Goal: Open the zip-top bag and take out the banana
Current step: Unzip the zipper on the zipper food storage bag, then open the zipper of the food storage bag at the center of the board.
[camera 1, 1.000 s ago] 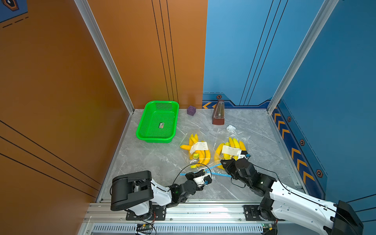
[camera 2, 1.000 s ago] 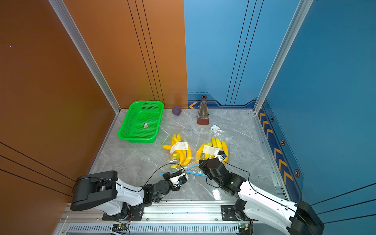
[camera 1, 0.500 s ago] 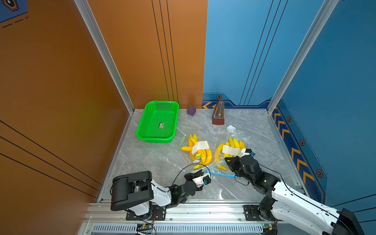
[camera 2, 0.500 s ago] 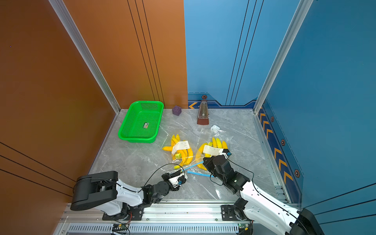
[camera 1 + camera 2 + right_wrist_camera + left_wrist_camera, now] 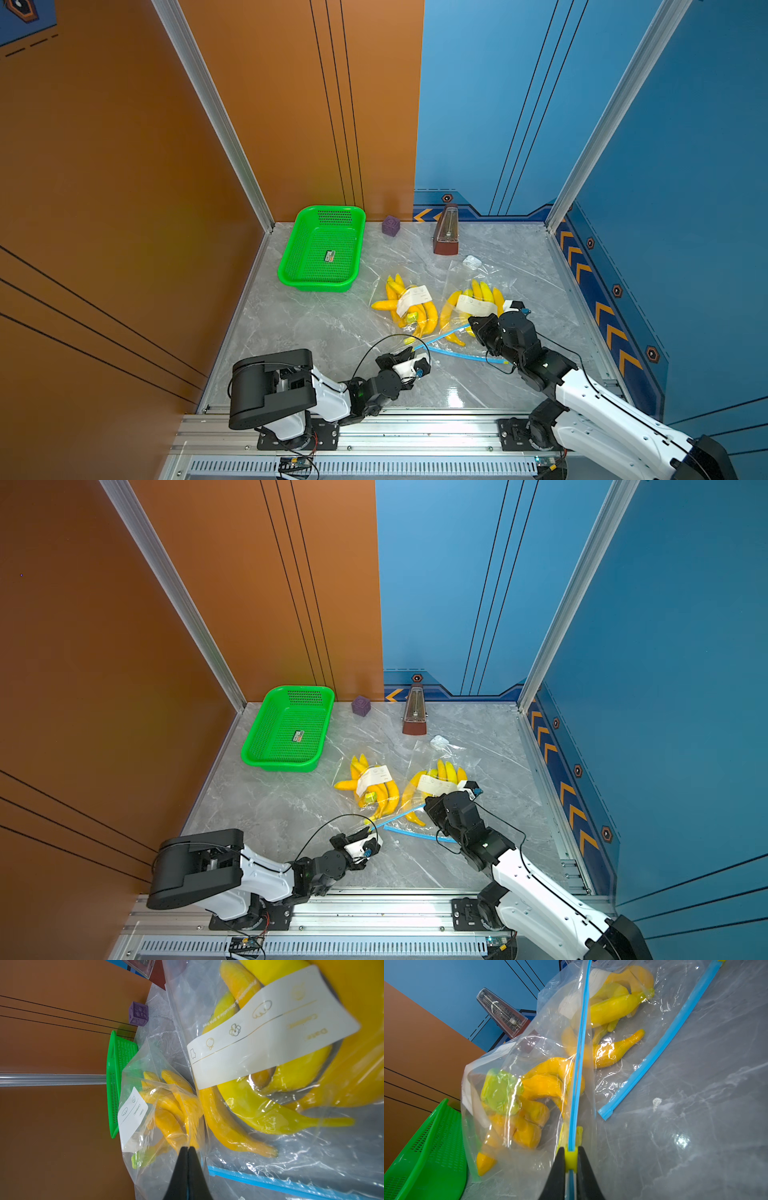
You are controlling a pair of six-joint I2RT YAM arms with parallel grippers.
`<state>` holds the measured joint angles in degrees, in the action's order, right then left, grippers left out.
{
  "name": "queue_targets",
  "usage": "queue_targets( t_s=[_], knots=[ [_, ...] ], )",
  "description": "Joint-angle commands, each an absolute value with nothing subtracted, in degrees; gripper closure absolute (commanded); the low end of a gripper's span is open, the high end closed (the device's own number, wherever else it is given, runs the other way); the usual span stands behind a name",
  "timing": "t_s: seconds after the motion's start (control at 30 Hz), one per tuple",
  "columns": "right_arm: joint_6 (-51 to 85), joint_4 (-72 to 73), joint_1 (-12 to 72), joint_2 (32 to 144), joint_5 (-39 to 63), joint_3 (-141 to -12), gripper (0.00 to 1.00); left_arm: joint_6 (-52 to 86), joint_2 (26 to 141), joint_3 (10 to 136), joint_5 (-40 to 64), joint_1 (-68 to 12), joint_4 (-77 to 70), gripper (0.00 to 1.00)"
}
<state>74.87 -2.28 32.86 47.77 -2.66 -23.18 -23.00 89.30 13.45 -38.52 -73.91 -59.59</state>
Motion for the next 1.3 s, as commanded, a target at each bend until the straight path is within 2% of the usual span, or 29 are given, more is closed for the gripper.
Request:
queue_targets(
  t_s=[0.0,0.53,0.73,1.03,1.1,1.27],
  knots=[
    [72.53,-3.96,31.05,47.33,-4.92,-25.22,1.00,-22.15,90.42,12.39,-40.95,-74.27,-56.95,0.88],
    [70.82,-3.81,25.32,47.81,-2.34,-26.01,1.00,-21.97,90.56,12.33,-40.96,-74.26,-57.04,0.88],
    [70.84,-2.43,25.84,49.59,-1.35,-25.66,1.00,-22.17,90.53,12.28,-40.96,-74.25,-57.04,0.84],
    [70.41,-2.72,25.84,49.57,-2.35,-25.92,1.00,-21.97,90.23,12.08,-40.96,-74.31,-57.04,0.89],
    [70.12,-2.81,25.84,49.72,-2.38,-25.80,1.00,-21.97,89.71,11.90,-40.89,-74.36,-57.05,0.84],
    [68.59,-3.06,25.93,49.71,-1.70,-25.70,1.00,-24.18,84.33,12.24,-40.32,-77.84,-56.88,0.57]
  ],
)
